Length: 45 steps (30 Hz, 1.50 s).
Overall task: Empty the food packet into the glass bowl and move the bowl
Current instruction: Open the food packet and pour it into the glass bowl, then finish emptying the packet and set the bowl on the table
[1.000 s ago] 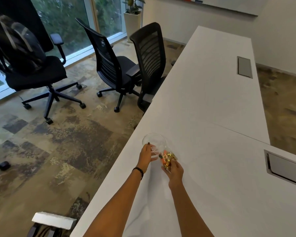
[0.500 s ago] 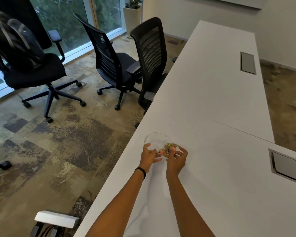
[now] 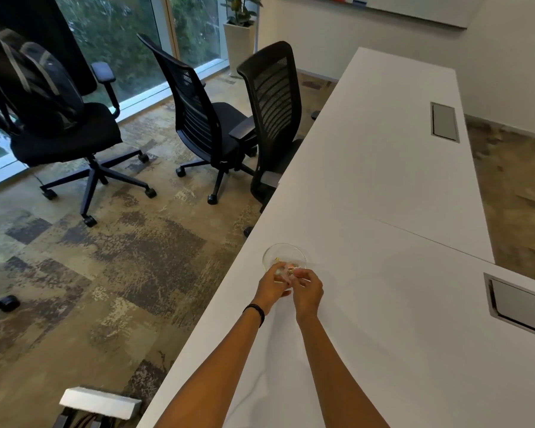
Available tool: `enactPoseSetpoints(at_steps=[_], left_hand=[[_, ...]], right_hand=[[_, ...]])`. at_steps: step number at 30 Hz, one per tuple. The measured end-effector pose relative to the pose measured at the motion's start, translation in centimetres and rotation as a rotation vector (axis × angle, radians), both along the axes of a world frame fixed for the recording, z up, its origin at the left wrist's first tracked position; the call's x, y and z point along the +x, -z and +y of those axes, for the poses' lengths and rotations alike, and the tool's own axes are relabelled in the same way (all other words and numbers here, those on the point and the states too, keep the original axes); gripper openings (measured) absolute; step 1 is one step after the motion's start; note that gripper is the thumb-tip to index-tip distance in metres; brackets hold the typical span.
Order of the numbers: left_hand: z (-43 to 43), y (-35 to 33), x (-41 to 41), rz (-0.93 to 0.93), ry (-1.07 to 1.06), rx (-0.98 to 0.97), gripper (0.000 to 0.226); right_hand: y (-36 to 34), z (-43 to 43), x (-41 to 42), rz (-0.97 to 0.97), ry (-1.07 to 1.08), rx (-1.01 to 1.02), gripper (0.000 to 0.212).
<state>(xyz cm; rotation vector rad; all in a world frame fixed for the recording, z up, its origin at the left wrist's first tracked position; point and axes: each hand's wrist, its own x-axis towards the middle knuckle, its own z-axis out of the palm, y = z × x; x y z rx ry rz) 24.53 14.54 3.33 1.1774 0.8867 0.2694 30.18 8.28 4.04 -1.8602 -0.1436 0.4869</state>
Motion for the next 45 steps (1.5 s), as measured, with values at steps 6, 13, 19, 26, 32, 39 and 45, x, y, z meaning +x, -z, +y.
enactPoseSetpoints(at_steps=[6,13,19,26,32,39,45], left_hand=[[0.2,0.9,0.2,0.041,-0.066,0.128,0.033],[0.9,0.1,0.6,0.047,-0.123,0.190,0.025],[2.0,-1.1,0.9,0.059,-0.124,0.241,0.024],[2.3,-4.0,1.5,-0.031,-0.117,0.246,0.026],[2.6,-5.3,1.6,-0.103,-0.097,0.238,0.027],[2.2,-6.1,0.4,-0.102,-0.116,0.147,0.047],[1.4,-5.4,-0.7,-0.075,-0.082,0.184,0.053]], right_hand=[[-0.7,-0.4,0.3,0.017,-0.073,0.050,0.011],[-1.2,-1.1,0.6,0.004,0.052,0.095,0.013],[-1.2,-1.9,0.6,0.029,0.113,0.114,0.014],[-1.4,-2.4,0.8,0.019,0.126,0.112,0.017],[-1.7,-2.6,1.0,0.017,0.137,0.120,0.023],[-2.2,-2.8,0.6,0.012,0.164,0.158,0.021],[-3.7,-3.5,0.2,0.166,0.181,0.283,0.031]])
